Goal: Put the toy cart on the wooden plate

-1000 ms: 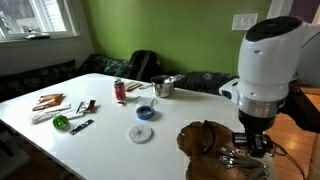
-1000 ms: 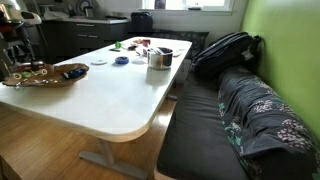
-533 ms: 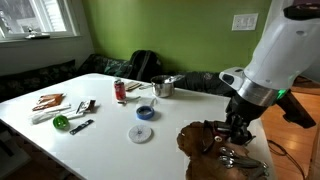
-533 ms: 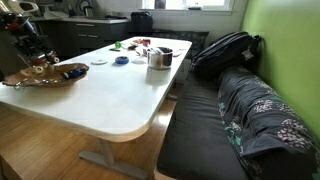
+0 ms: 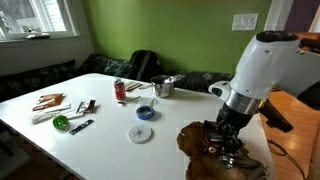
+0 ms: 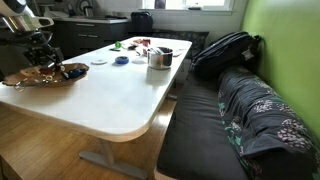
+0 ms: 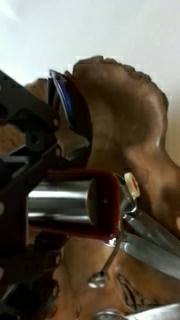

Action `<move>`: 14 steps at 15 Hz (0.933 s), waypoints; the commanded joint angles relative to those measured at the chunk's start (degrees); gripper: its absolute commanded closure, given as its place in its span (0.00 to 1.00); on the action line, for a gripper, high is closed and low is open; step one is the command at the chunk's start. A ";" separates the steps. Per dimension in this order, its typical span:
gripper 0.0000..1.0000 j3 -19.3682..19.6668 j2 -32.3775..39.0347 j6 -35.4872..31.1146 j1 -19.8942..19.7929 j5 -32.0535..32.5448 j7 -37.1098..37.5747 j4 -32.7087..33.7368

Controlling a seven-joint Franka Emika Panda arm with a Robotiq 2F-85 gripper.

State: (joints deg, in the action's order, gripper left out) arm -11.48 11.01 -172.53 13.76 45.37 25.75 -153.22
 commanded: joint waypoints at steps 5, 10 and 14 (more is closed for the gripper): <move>0.23 -5.44 7.89 3.72 -1.61 -11.88 -20.37 6.76; 0.00 -6.52 -0.40 10.28 0.45 -22.35 -28.61 4.90; 0.00 -7.80 -10.91 11.87 0.17 -20.71 -25.71 2.04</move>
State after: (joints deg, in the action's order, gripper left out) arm -18.50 9.55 -162.45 13.64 25.27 -1.35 -147.22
